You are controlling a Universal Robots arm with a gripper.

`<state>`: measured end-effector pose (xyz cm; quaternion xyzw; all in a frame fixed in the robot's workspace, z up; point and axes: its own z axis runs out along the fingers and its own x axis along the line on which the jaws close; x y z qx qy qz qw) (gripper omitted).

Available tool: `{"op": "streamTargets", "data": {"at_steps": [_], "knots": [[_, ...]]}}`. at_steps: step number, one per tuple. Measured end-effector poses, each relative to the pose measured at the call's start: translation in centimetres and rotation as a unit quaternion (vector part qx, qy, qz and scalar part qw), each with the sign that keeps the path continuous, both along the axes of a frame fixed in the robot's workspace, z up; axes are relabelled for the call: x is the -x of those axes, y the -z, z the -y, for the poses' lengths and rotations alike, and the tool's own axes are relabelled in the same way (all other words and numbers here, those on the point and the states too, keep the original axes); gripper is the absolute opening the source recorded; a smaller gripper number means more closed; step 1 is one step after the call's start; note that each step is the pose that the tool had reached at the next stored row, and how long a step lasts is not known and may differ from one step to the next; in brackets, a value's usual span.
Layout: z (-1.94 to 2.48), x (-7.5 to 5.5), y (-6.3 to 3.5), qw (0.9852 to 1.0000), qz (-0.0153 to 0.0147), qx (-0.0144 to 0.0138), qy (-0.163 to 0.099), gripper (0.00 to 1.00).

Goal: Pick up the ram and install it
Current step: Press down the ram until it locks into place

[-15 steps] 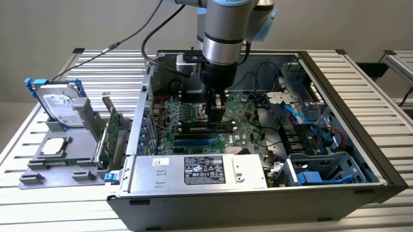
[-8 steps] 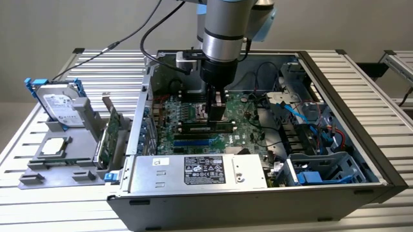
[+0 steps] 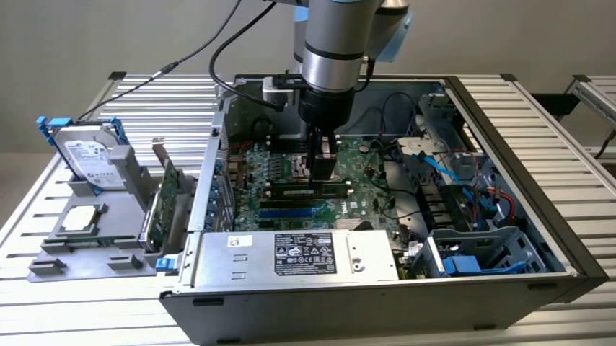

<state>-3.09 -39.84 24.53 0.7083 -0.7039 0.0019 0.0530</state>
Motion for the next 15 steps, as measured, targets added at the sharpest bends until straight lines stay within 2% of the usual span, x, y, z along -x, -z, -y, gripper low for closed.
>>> {"op": "streamTargets", "data": {"at_steps": [3,4,5,6,7,9,10,11,12,13,15], "knots": [[0.00,0.00,0.00,1.0000,0.0000,0.0000,0.000,0.55],[0.00,0.00,0.00,1.0000,0.0000,0.0000,0.000,0.49],[0.00,0.00,0.00,1.0000,0.0000,0.0000,0.000,0.49],[0.00,0.00,0.00,1.0000,0.0000,0.0000,0.000,0.42],[0.00,0.00,0.00,1.0000,0.0000,0.0000,0.000,0.42],[0.00,0.00,0.00,1.0000,0.0000,0.0000,0.000,0.30],[0.00,0.00,0.00,1.0000,0.0000,0.0000,0.000,0.30],[0.00,0.00,0.00,1.0000,0.0000,0.0001,0.000,0.18],[0.01,0.01,0.00,1.0000,-0.0001,0.0002,0.000,0.18],[0.00,0.03,0.04,1.0000,0.0000,0.0001,0.000,0.13],[0.00,0.09,0.19,1.0000,0.0000,0.0004,0.000,0.13]]}}
